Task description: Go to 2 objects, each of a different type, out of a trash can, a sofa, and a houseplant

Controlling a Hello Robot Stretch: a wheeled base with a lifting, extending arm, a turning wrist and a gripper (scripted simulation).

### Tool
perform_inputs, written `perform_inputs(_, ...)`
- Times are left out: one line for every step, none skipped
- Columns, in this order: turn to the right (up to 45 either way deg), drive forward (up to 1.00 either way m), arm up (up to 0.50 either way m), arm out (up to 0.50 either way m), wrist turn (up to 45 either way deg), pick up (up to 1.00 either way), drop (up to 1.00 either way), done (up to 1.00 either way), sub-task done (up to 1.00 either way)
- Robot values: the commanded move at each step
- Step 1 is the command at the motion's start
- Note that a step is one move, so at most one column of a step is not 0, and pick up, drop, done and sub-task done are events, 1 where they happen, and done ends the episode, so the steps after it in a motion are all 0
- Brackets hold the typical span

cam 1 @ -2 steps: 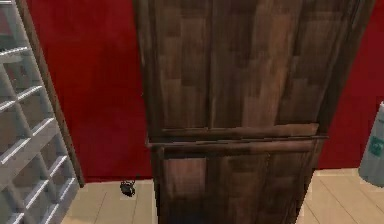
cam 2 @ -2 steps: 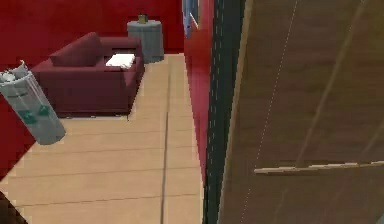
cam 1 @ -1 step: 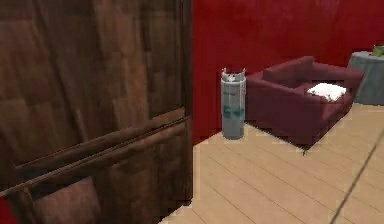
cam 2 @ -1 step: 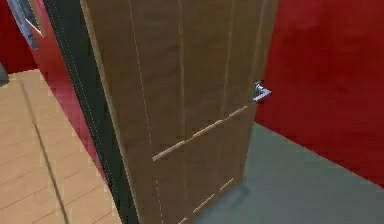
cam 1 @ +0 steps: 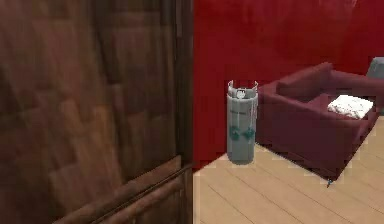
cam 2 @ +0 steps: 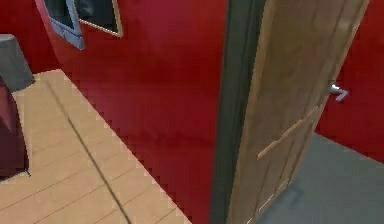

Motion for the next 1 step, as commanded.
perform_inputs(45.0,0.0,0.0,0.0,0.0,0.0,0.0,0.0,0.0)
